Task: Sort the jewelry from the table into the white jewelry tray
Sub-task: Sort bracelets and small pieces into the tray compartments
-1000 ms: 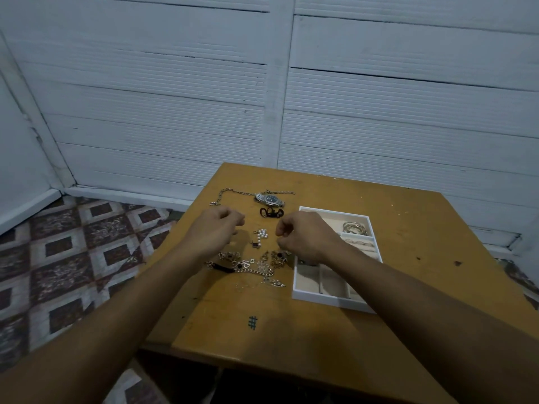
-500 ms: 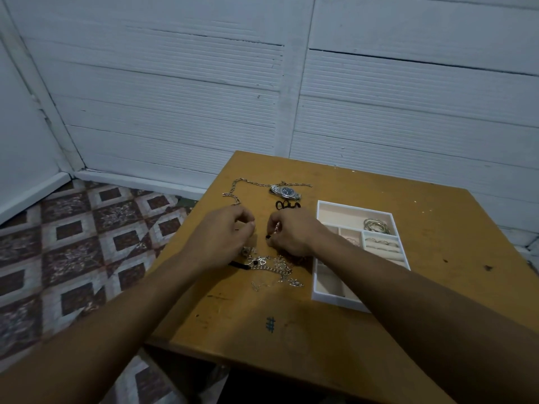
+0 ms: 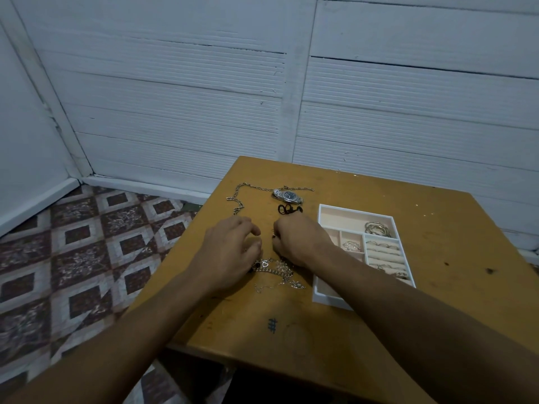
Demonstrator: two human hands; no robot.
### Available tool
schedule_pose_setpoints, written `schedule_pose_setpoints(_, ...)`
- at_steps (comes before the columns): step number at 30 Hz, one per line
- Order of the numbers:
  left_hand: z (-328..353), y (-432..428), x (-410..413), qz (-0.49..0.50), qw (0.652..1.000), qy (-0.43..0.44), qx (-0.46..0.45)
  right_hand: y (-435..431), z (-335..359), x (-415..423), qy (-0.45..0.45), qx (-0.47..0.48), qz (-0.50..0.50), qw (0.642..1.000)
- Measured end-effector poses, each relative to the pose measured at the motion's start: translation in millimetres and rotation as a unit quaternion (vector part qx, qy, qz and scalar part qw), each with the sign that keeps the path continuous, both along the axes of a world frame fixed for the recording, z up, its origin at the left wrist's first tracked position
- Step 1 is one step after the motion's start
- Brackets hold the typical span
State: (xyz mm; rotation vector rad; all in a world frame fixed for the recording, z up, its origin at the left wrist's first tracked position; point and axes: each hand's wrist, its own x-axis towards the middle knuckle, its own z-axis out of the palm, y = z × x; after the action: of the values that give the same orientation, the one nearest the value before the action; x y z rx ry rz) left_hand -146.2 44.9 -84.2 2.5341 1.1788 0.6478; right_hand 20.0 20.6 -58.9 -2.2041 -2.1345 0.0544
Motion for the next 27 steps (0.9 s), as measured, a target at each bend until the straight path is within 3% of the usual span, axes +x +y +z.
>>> schedule_pose_setpoints(4, 1, -8, 3, -0.014, 1.0, 0.011, -0.004, -7, 7, 6, 0.047, 0.036, -0.015, 0.998)
schedule_pose_setpoints(8, 7, -15, 11, -0.016, 1.0, -0.017, -0.01, -14, 24, 21, 0.251, 0.095, -0.072, 0.961)
schedule_pose_setpoints(10, 11, -19, 18, -0.017, 0.999, -0.033, -0.018, -20, 36, 29, 0.299, 0.113, -0.071, 0.945)
schedule_pose_setpoints(16, 31, -34, 44, -0.007, 0.992, -0.101, -0.08, -40, 65, 50, 0.367, 0.114, -0.068, 0.921)
schedule_pose_setpoints(22, 46, -41, 60, 0.002, 0.96, -0.224, -0.17, -59, 90, 56, 0.397, 0.113, -0.06, 0.909)
schedule_pose_setpoints(27, 58, -49, 71, 0.001, 0.902, -0.32, -0.289, -68, 108, 59, 0.399, 0.124, -0.048, 0.908)
